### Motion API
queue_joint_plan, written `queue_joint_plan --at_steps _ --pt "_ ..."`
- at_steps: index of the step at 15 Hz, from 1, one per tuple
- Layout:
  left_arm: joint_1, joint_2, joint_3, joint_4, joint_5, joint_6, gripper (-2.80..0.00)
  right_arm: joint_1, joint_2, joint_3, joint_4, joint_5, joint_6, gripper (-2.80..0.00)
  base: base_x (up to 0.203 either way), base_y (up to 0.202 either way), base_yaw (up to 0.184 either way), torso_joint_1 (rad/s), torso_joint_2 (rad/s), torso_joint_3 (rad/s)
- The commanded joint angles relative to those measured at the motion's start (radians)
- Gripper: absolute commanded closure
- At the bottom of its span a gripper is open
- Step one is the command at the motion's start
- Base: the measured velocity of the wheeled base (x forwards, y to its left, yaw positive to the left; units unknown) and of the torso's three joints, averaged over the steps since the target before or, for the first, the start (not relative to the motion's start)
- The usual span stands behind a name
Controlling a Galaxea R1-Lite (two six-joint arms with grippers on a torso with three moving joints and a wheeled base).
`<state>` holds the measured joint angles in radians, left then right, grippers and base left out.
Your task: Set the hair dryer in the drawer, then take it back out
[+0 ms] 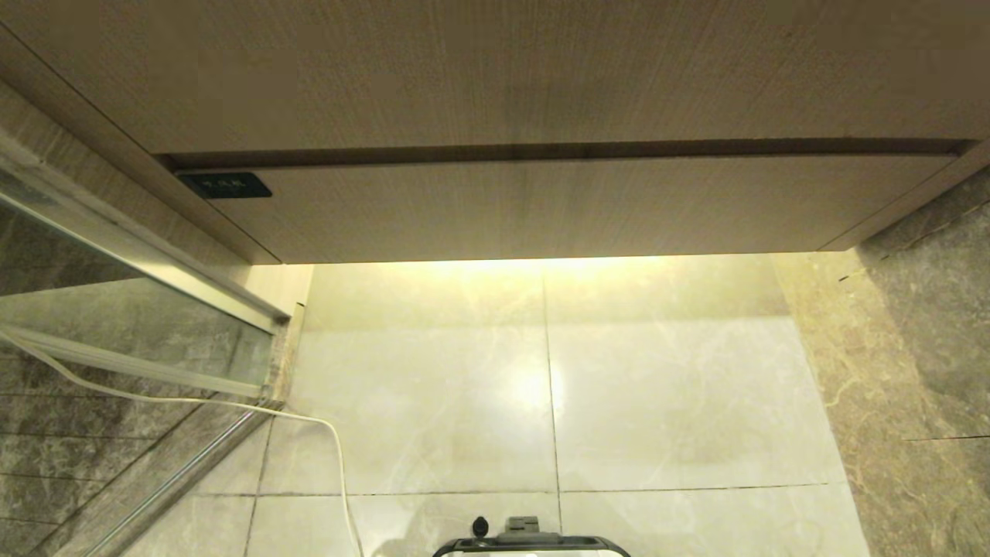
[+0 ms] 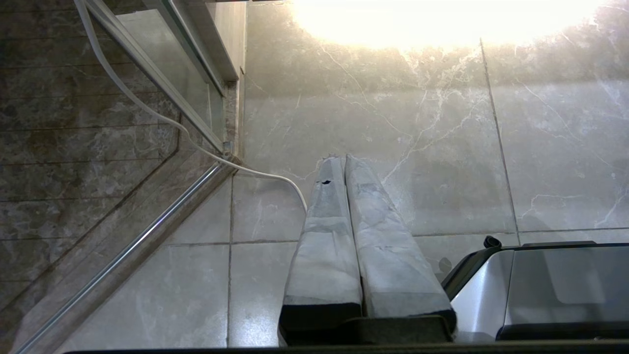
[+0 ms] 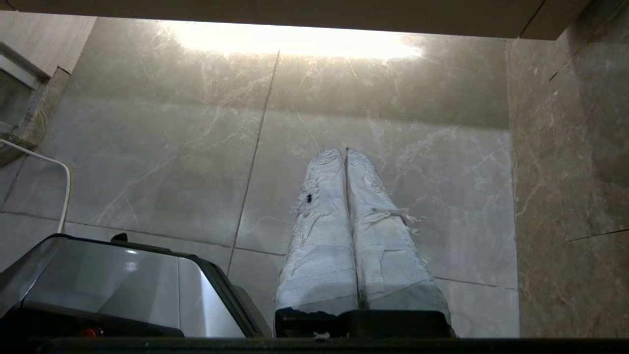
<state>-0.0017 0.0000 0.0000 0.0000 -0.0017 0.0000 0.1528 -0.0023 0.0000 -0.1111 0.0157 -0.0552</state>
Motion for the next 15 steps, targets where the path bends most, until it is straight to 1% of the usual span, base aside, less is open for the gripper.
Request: queue_joint_plan --at_steps 1,6,9,11,15 --pt "0.0 0.0 0.002 0.0 0.0 0.0 0.0 0.0 -0.038 0.04 -0.002 0.003 -0.003 0.0 0.0 0.0 0.0 0.0 0.0 0.0" --pt "0.0 0.0 0.002 0.0 0.0 0.0 0.0 0.001 -0.038 0.04 -0.001 0.0 0.012 0.0 0.0 0.0 0.0 0.0 0.0 0.0" --pt "0.0 0.0 0.002 0.0 0.0 0.0 0.0 0.001 -0.038 0.04 -0.001 0.0 0.003 0.0 0.0 0.0 0.0 0.0 0.0 0.0" --pt "0.0 0.0 0.002 0.0 0.0 0.0 0.0 -0.001 -0.038 0.04 -0.003 0.0 0.018 0.0 0.0 0.0 0.0 0.0 0.0 0.0" --pt "0.0 0.0 0.002 0.0 0.0 0.0 0.0 0.001 -0.038 0.04 -0.001 0.001 0.012 0.0 0.0 0.0 0.0 0.0 0.0 0.0"
